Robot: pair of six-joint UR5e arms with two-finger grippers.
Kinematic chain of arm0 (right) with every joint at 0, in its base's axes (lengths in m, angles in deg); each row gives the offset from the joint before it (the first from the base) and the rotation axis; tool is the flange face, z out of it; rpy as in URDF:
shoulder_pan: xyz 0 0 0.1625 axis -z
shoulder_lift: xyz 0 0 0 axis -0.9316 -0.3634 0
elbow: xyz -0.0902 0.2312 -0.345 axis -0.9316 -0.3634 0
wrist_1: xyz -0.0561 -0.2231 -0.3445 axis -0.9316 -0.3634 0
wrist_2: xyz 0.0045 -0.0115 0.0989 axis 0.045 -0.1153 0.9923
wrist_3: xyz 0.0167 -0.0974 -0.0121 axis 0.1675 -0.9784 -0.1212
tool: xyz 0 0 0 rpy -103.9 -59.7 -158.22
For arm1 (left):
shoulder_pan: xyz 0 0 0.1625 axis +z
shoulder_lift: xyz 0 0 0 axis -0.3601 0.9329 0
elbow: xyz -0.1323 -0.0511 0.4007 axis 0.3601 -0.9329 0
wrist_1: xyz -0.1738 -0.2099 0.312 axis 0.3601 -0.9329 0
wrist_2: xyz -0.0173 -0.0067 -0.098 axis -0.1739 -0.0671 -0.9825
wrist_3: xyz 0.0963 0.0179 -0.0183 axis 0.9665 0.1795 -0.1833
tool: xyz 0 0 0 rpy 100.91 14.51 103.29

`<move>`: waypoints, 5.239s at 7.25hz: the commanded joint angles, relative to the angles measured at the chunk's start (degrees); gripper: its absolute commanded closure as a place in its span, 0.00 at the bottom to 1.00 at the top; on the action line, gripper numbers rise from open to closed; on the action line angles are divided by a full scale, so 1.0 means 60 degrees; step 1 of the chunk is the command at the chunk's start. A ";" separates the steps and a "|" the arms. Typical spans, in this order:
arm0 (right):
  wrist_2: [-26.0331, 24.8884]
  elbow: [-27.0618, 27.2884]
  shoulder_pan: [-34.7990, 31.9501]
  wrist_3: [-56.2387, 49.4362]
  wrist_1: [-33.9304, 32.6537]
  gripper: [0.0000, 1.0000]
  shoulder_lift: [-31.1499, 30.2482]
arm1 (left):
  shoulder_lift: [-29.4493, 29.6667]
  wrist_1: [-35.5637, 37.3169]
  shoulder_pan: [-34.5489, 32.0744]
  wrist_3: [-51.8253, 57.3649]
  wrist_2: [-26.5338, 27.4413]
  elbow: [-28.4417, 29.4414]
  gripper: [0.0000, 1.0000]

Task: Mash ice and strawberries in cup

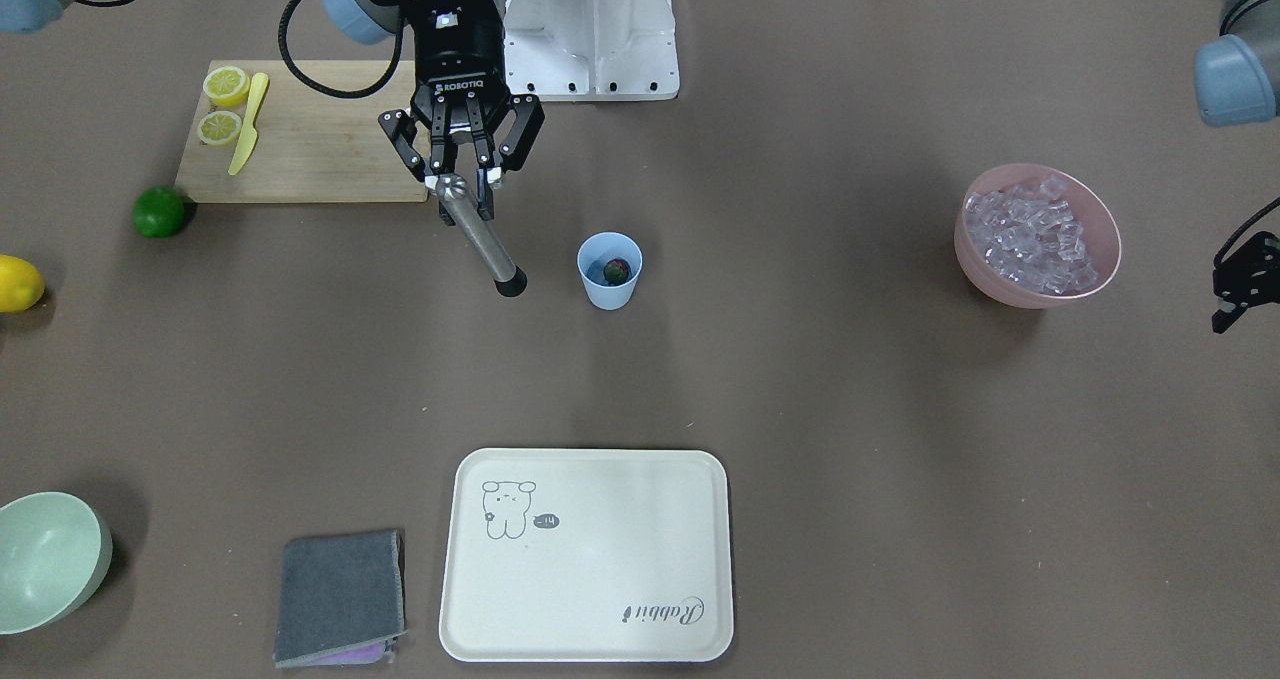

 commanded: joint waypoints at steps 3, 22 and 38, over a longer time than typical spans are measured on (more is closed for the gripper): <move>-0.0102 -0.0858 0.0509 -0.0012 -0.0030 1.00 0.0853 | -0.0047 -0.0014 0.0001 -0.0012 -0.0519 0.0037 0.03; -0.0060 -0.1620 0.1435 -0.0041 0.0014 1.00 0.1309 | -0.0106 -0.0146 0.0030 -0.0012 -0.0490 0.0316 0.03; 0.0658 -0.2763 0.1098 -0.0041 0.0029 1.00 0.1720 | -0.0076 -0.0146 0.0192 0.0003 -0.0446 0.0492 0.03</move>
